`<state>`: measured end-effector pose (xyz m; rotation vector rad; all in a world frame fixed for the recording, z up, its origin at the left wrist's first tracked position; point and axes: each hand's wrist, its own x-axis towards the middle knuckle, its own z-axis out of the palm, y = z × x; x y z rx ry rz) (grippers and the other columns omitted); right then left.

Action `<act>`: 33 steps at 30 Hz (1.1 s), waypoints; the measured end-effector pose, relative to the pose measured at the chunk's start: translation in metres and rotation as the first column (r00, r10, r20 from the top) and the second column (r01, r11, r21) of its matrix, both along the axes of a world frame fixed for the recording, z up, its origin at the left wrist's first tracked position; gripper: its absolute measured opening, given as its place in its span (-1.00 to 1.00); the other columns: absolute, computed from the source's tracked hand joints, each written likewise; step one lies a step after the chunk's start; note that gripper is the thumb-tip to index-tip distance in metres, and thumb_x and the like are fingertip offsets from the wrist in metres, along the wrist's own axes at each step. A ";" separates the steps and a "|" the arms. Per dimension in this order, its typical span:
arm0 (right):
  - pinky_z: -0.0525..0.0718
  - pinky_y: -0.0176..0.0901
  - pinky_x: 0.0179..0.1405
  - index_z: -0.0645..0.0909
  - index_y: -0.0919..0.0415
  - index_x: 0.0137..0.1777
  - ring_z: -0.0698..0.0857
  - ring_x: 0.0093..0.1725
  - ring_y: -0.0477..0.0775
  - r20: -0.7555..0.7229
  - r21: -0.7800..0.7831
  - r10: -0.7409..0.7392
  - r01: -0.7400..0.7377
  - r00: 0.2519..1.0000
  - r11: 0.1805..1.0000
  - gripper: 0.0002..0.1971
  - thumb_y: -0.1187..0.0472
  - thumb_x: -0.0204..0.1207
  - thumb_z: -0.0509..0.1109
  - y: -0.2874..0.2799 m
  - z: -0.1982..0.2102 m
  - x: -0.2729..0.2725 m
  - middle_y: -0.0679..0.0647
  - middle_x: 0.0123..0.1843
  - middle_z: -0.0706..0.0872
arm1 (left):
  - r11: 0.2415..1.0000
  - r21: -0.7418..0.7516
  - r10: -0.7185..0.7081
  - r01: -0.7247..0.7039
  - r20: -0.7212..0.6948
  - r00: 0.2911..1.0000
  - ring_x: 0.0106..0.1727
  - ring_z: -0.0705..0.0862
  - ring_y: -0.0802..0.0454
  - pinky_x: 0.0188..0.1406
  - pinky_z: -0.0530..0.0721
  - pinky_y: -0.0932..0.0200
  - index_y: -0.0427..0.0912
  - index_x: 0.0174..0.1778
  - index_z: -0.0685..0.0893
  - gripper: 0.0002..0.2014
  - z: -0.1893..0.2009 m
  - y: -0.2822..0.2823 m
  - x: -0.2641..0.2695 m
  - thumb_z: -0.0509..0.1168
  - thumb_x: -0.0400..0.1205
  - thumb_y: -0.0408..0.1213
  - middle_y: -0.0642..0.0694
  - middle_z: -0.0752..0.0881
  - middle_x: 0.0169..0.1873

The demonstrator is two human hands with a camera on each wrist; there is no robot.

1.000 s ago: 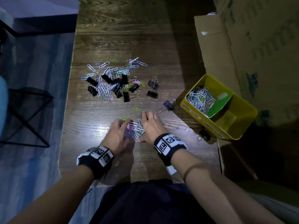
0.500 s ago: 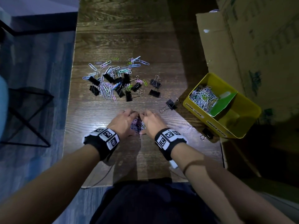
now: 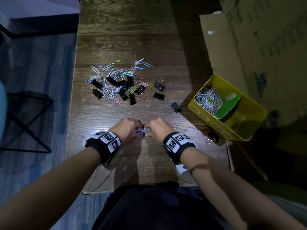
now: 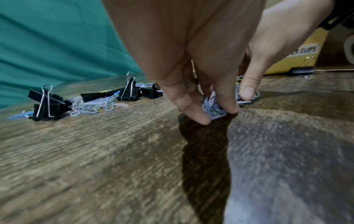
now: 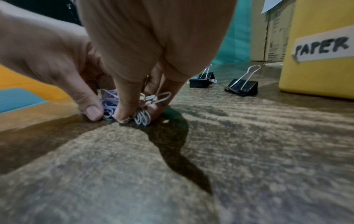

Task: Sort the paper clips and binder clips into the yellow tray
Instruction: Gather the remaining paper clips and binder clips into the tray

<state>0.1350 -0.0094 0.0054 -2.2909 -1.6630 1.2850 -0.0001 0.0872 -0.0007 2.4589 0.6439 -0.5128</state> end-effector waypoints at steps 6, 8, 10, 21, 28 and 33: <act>0.69 -0.05 -0.07 0.69 0.07 0.26 0.71 -0.08 0.19 -0.106 0.012 -0.128 0.130 0.986 0.991 -0.65 0.19 0.46 0.52 -0.003 -0.002 0.010 0.23 0.00 0.78 | 0.983 -0.132 0.125 -0.126 -0.016 0.992 -0.34 0.61 0.08 -0.34 0.47 0.24 -0.13 -0.08 0.73 -0.83 0.002 0.014 0.003 0.49 0.44 -0.23 -0.01 0.69 -0.38; 0.65 -0.10 -0.11 0.72 0.11 0.21 0.71 -0.10 0.14 -0.156 0.040 -0.203 0.212 0.967 0.977 -0.68 0.20 0.45 0.53 -0.009 0.000 0.013 0.20 -0.01 0.79 | 0.924 -0.278 0.268 -0.262 -0.016 0.963 -0.56 0.55 0.24 -0.49 0.52 0.33 -0.13 -0.19 0.73 -0.88 0.000 0.017 0.001 0.52 0.42 -0.32 0.10 0.61 -0.53; 0.66 -0.04 0.02 0.74 0.17 0.18 0.72 -0.03 0.16 -0.211 0.053 -0.269 0.286 0.940 0.957 -0.70 0.21 0.44 0.53 -0.015 0.002 0.016 0.22 0.01 0.80 | 0.812 -0.443 0.408 -0.379 -0.032 0.912 -0.62 0.57 0.27 -0.57 0.58 0.36 -0.11 -0.32 0.70 -0.84 -0.002 0.019 -0.001 0.52 0.39 -0.43 0.06 0.66 -0.57; 0.72 -0.01 0.15 0.72 0.26 0.18 0.76 -0.01 0.06 -0.487 0.222 -0.583 0.737 0.651 0.639 -0.57 0.20 0.30 0.64 -0.046 0.032 0.041 0.09 0.03 0.80 | 0.483 -0.777 0.663 -0.404 0.022 0.748 -0.51 0.69 0.05 -0.49 0.71 0.24 -0.19 -0.34 0.73 -0.83 0.036 0.032 0.024 0.51 0.24 -0.49 -0.07 0.73 -0.47; 0.71 -0.25 0.08 0.68 0.34 0.20 0.77 -0.01 -0.08 -0.681 0.364 -0.579 0.893 0.448 0.264 -0.58 0.38 0.32 0.59 -0.064 0.081 0.085 0.08 0.02 0.80 | 0.419 -0.894 0.635 -0.157 0.166 0.754 -0.52 0.63 0.05 -0.52 0.65 0.23 -0.24 -0.30 0.70 -0.86 0.091 0.013 0.117 0.46 0.28 -0.48 -0.06 0.71 -0.50; 0.76 -0.19 0.00 0.73 0.31 0.15 0.79 -0.09 -0.10 -0.650 0.411 -0.673 0.908 0.352 0.078 -0.67 0.34 0.37 0.58 -0.062 0.083 0.127 0.05 -0.01 0.81 | 0.416 -0.892 0.660 -0.175 0.165 0.733 -0.53 0.65 0.16 -0.56 0.65 0.30 -0.29 -0.22 0.63 -0.86 0.095 -0.018 0.187 0.44 0.42 -0.55 -0.01 0.70 -0.51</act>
